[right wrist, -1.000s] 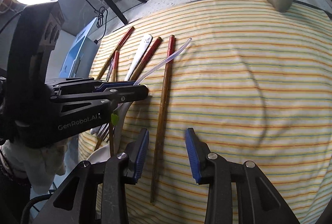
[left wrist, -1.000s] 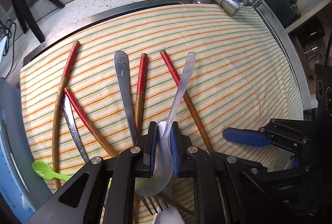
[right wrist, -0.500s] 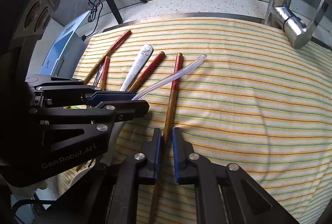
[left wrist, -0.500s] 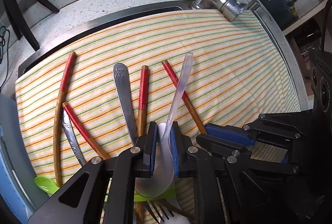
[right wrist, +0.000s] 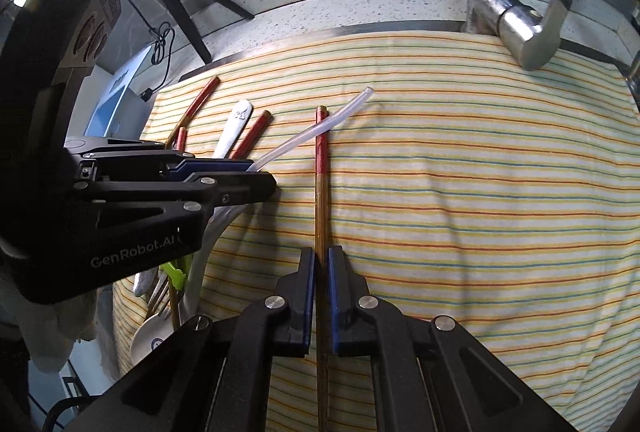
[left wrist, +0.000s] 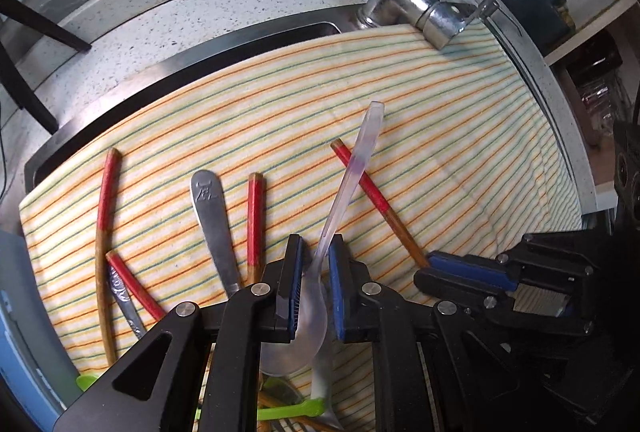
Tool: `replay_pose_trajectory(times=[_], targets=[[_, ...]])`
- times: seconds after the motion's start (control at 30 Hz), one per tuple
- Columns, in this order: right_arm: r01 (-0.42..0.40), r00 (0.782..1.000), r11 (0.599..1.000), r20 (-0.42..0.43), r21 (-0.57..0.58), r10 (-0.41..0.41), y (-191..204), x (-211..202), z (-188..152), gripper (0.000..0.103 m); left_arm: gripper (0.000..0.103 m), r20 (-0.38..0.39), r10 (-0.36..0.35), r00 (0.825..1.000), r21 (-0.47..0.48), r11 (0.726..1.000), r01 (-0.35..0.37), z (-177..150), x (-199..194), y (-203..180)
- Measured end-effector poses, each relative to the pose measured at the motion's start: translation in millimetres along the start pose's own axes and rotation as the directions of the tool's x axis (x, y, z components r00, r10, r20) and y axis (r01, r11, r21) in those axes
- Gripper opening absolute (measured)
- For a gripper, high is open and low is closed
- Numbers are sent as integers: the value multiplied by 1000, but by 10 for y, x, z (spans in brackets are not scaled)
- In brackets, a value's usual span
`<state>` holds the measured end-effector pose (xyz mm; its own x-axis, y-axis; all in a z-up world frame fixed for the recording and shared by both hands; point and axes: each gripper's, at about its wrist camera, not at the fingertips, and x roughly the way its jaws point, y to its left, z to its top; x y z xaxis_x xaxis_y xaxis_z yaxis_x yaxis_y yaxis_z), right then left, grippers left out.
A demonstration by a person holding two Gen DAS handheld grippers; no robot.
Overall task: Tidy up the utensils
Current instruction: 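Grasp a red-tipped chopstick with the right tool while the left tool holds the clear spoon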
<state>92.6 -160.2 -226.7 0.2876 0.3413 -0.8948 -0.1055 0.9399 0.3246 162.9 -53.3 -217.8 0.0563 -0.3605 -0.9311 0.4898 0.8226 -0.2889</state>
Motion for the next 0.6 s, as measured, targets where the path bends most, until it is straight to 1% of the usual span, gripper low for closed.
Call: replay_pose_trajectory(times=[0.1,0.13,0.2,0.5,0.6], targets=[[-5,1000,1000,6,14,5,-51,-32,-17,6,10,4,9,1000,18,1000,-9,42,14,-40],[-6,1000,1000,9,21,6,-72,-47,-23,6,7,8,9,1000,13,1000,-9,54,12,-45],[-12,1000,999,15,39,11,-128,-87,-39,6,5,13,-9,1000,11,1000,9,66,-9,-51],[-33,997,995,73,97,26,-289,-307,-39,6,4,60,-57,997,13,998,57,90,-177,-100],[-38,996,993,85,109,29,-322,-370,-38,6,4,72,-76,994,-6,997,77,71,-215,-81]])
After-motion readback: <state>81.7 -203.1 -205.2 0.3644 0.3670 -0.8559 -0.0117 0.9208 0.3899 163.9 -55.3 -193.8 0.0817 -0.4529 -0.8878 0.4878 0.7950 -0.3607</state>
